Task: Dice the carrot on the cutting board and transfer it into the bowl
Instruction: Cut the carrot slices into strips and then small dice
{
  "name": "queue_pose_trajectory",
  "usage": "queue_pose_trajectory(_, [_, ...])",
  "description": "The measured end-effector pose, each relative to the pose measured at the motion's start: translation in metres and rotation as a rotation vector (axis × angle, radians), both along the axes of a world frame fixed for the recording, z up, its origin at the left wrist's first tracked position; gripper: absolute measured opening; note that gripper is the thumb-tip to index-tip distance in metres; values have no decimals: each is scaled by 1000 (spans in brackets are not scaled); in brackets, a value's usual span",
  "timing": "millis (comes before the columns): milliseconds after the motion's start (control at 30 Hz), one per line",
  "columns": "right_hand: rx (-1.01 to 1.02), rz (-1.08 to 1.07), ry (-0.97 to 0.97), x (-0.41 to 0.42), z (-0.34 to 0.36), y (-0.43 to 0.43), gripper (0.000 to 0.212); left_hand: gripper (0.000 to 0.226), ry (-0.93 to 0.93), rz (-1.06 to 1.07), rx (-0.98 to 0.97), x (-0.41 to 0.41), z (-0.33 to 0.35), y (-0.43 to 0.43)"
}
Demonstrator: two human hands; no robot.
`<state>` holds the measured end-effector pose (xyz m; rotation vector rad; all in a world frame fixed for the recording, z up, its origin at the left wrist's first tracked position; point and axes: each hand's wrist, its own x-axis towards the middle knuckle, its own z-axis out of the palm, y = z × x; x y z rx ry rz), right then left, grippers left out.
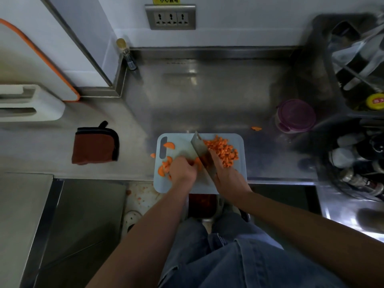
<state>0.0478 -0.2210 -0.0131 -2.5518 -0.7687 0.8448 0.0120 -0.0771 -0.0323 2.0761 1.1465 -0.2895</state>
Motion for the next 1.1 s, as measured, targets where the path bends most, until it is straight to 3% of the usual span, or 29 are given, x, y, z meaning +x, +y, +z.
queue_pose_trajectory(267, [-49,106,-43,6,5,-3,74,22,-5,201,-135,-3,-9,-5])
queue_pose_trajectory(400, [30,100,-96,13,13,-2,72,27,-1,257,-168,-1,-13,-6])
queue_pose_trajectory(1100, [-130,173,8,7,10,16,90,13,46,319,-219,5,-19,2])
